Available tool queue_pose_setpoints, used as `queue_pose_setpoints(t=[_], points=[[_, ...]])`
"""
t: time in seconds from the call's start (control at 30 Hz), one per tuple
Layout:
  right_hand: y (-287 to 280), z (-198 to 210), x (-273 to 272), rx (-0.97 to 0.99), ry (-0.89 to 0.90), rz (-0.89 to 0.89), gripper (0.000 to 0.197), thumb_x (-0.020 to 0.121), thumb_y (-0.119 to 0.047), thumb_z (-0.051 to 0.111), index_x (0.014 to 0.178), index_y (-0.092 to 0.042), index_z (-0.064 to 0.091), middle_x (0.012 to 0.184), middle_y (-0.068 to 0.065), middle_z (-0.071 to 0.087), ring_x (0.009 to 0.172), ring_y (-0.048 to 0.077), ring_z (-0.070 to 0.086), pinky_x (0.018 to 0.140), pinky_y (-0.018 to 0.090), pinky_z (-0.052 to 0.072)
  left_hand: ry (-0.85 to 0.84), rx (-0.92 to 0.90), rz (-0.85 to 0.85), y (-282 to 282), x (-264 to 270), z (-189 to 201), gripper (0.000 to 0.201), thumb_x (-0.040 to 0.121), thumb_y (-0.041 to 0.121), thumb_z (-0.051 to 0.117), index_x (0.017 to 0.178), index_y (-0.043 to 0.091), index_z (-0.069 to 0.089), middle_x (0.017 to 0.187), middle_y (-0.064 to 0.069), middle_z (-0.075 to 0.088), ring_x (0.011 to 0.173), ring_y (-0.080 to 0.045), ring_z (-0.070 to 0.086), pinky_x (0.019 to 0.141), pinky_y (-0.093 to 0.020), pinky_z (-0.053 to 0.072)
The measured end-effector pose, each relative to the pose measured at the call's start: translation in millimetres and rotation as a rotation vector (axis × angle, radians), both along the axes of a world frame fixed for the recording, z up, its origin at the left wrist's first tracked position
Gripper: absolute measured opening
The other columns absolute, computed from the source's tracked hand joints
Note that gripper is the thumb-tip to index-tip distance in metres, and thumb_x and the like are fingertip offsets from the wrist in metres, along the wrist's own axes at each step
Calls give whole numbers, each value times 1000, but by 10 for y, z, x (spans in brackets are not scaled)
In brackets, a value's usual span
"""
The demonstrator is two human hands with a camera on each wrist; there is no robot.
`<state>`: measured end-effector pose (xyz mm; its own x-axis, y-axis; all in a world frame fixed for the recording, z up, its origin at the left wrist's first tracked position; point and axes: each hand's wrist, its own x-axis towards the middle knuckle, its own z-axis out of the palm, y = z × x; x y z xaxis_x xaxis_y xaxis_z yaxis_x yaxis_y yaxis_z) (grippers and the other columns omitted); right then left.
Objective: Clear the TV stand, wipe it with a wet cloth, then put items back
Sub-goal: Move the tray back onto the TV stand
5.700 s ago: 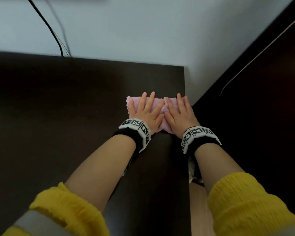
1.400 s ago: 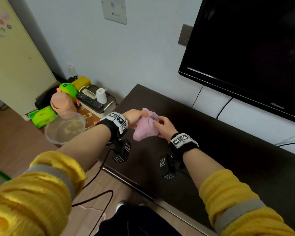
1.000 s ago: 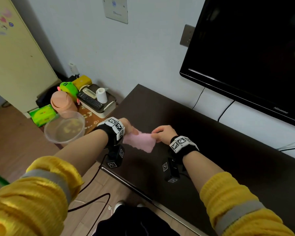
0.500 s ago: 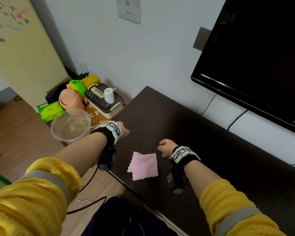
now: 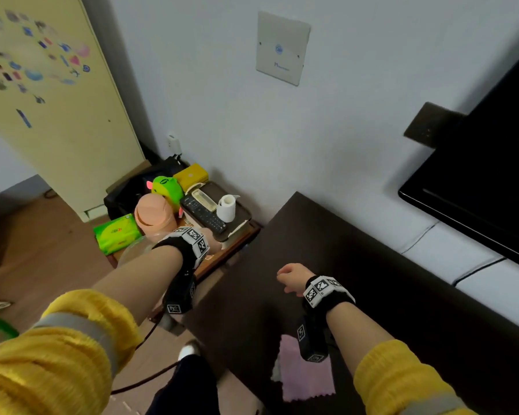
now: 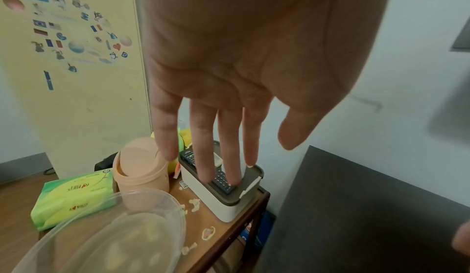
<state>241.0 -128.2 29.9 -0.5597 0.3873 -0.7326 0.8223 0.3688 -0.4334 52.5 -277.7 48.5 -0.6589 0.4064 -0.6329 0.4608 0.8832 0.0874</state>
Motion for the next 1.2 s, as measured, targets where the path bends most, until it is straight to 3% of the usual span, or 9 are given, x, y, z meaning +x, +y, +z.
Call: queue_pose_setpoints(t=[0.17,0.3,0.4,0.47,0.53,0.67,0.83,1.0,1.2], points=[[-212,-150,-874,-5,19,9,31,93,-24,49,120,-15,60,97,1,59,101,21,63,57,20,39,-3,-31,-52,-167,-794,-159,52,91,42,44,128,7,55,132,-16,55,120,-31,53,101,-38,43],[-342,-297,-1316,-36,40,-26,33,92,-26,50,122,-16,58,110,5,62,112,24,59,77,29,46,-3,-16,-97,-228,-1268,-89,35,93,34,45,90,5,63,111,-14,65,95,-31,59,80,-35,45],[-342,-414,-1440,-40,26,-63,35,90,-27,52,124,-18,56,118,6,63,109,24,61,94,32,48,131,-45,-153,-209,-1546,-39,31,92,29,45,64,17,46,73,-3,57,63,-19,48,64,-30,38],[-282,-490,-1488,-53,22,-93,37,88,-27,54,124,-18,56,118,7,63,107,24,61,97,35,48,201,-80,-215,-177,-1668,-27,17,88,26,49,73,18,48,73,0,54,70,-22,55,70,-31,45],[-190,-560,-1540,-60,28,-116,39,88,-27,53,126,-18,54,119,7,63,108,24,61,98,37,47,232,-133,-223,-113,-1772,-73,8,86,27,50,85,20,52,89,-1,63,86,-27,62,78,-36,50],[-6,-627,-1654,-67,53,-166,42,89,-27,51,130,-16,51,125,5,59,110,22,61,101,38,45,226,-154,-228,-10,-1943,-253,7,86,22,50,93,20,50,99,-2,65,91,-27,63,75,-35,50],[139,-778,-1860,-68,75,-298,47,90,-27,48,135,-12,48,126,8,59,113,23,59,101,38,45,152,-167,-191,156,-2097,-492,11,92,11,48,102,13,49,110,-7,61,101,-27,61,70,-34,42],[115,-927,-2093,-71,29,-305,50,95,-27,44,141,-9,39,137,11,51,125,26,49,104,33,40,94,-124,-166,356,-2361,-734,22,99,14,39,116,5,51,123,-13,55,113,-29,56,85,-34,44],[121,-1251,-2406,-4,-14,-419,39,97,-23,43,133,-7,46,136,11,50,124,28,49,95,29,40,21,54,-4,609,-2814,-1249,26,92,14,43,115,1,48,120,-20,57,108,-36,57,83,-37,45]])
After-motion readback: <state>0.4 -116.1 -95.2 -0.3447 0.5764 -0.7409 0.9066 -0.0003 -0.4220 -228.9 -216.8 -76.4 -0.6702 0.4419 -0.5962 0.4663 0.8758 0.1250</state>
